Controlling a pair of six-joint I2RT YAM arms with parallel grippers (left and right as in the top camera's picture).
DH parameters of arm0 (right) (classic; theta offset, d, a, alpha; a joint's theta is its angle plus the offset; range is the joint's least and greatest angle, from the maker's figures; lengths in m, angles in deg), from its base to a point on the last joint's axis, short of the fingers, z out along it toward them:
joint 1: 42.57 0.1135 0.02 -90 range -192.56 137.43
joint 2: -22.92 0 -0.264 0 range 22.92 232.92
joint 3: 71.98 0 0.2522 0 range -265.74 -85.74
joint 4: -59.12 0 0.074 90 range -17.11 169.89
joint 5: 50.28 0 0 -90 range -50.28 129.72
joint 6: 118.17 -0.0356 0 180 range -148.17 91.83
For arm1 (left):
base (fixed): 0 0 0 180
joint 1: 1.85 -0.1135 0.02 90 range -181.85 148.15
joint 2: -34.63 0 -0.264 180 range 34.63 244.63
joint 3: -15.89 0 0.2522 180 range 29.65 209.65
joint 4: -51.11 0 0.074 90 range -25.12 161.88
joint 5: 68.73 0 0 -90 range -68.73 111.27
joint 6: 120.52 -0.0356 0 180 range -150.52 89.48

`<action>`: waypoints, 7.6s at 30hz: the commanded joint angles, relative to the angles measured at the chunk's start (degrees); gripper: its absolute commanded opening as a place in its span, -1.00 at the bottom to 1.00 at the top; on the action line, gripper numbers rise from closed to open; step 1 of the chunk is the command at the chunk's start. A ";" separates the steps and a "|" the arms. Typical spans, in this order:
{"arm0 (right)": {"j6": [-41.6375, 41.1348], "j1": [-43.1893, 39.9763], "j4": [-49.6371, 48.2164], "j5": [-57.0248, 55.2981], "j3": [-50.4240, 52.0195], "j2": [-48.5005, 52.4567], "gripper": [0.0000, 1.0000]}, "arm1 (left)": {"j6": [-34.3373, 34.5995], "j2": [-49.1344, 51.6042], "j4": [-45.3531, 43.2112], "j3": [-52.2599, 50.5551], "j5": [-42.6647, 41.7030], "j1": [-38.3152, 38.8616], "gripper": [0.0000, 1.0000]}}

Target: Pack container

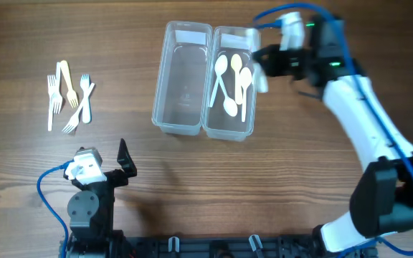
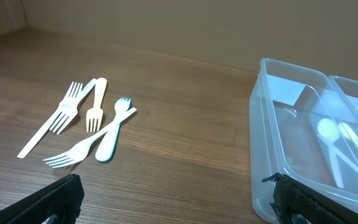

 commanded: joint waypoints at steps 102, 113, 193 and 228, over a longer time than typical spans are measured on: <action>9.60 -10.86 8.94 -22.29 -0.11 -5.92 0.99 | -1.14 80.21 28.02 66.40 -4.26 -0.26 0.99; 9.60 -10.86 8.94 -22.29 -0.11 -5.92 0.99 | 1.90 95.95 22.95 66.40 6.23 -4.15 0.69; 9.60 -10.86 8.92 -22.29 -0.11 -5.92 0.99 | -8.39 112.45 13.09 66.18 1.38 -20.68 0.07; 9.60 -10.86 8.94 -22.29 -0.11 -5.92 0.99 | -18.21 112.48 6.54 66.18 -16.55 -20.70 0.73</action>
